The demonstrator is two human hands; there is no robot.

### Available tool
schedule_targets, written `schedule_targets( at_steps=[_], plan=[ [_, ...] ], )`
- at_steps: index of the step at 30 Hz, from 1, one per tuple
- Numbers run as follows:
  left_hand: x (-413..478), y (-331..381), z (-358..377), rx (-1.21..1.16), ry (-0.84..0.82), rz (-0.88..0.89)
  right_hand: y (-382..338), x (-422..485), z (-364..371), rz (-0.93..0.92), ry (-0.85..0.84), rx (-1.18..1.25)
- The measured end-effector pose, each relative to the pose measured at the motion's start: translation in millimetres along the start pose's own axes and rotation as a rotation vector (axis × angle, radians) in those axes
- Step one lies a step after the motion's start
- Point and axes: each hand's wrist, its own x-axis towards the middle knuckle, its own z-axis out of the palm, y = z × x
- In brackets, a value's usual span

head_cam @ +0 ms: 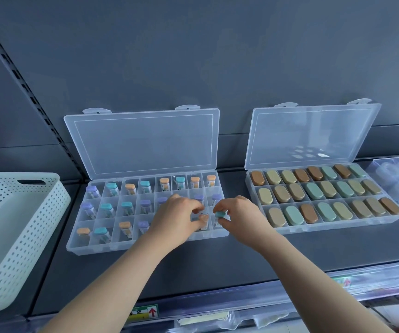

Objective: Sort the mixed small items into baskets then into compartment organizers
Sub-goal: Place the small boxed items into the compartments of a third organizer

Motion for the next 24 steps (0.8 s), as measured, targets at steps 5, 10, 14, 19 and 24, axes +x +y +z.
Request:
schedule_targets(
  at_steps=[5,10,14,19,24],
  plan=[
    [-6,-5,-7,0.086,0.041,0.039,1,1,0,-0.016,-0.023,-0.077],
    [-17,-13,-24,0.145,0.089,0.079,-11,0,-13,-0.060,0.009,-0.099],
    [-37,-33,-53,0.212,0.203,0.081,-51,6,-19,-0.164,0.040,-0.063],
    [-85,-82,-109,0.330,0.383,-0.031,-130,24,-1,-0.303,0.018,-0.004],
    [-155,-154,-157,0.363,0.426,-0.323,-222,37,41,-0.376,-0.073,0.050]
  ],
)
